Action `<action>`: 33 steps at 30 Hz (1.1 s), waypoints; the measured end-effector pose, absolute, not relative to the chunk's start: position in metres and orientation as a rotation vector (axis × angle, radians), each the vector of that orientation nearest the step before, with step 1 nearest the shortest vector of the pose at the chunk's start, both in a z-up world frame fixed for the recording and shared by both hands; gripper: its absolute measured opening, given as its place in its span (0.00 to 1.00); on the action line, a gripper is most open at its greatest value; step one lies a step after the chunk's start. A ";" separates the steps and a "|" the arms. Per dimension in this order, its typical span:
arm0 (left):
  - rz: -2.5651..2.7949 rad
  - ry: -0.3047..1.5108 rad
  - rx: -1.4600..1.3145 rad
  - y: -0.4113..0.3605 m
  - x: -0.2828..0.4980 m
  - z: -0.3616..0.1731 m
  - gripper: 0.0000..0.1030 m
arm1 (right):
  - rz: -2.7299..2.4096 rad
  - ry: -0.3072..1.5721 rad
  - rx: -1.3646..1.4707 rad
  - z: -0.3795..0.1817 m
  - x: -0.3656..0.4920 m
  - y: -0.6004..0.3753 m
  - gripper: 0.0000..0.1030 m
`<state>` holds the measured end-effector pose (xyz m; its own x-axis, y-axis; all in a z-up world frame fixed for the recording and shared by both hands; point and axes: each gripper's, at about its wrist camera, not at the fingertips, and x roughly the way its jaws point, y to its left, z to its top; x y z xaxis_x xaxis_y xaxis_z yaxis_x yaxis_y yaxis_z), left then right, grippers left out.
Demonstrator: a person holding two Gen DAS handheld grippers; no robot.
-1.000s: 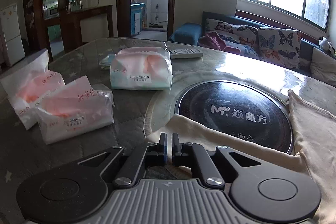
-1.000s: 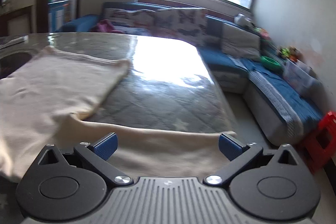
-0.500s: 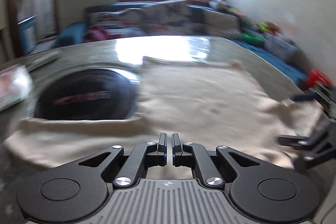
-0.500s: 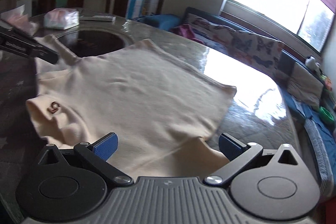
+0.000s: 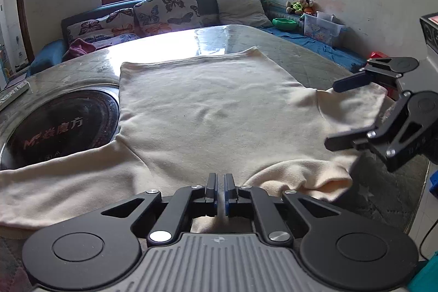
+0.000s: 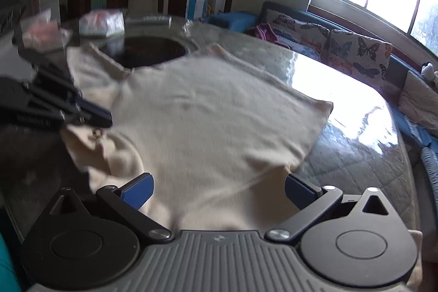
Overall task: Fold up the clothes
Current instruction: 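Grasp a sleeve cuff with the right gripper and lift it up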
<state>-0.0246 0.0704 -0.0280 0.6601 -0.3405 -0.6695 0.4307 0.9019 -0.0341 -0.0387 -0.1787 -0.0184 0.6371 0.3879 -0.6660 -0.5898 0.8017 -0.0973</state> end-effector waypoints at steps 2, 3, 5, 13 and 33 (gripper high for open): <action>-0.438 0.735 0.135 0.070 -0.024 -0.029 0.06 | 0.600 0.681 -0.273 -0.017 -0.027 -0.178 1.00; -0.439 0.735 0.137 0.070 -0.024 -0.029 0.06 | 0.615 0.690 -0.250 -0.018 -0.020 -0.177 1.00; -0.442 0.734 0.142 0.070 -0.024 -0.029 0.05 | 0.633 0.730 -0.207 -0.024 -0.006 -0.176 1.00; -0.472 0.727 0.149 0.060 -0.022 -0.021 0.06 | 0.527 0.707 -0.134 -0.026 -0.008 -0.200 0.97; -0.662 0.661 0.195 -0.031 -0.010 -0.008 0.06 | -0.175 0.695 0.137 -0.052 -0.047 -0.363 0.68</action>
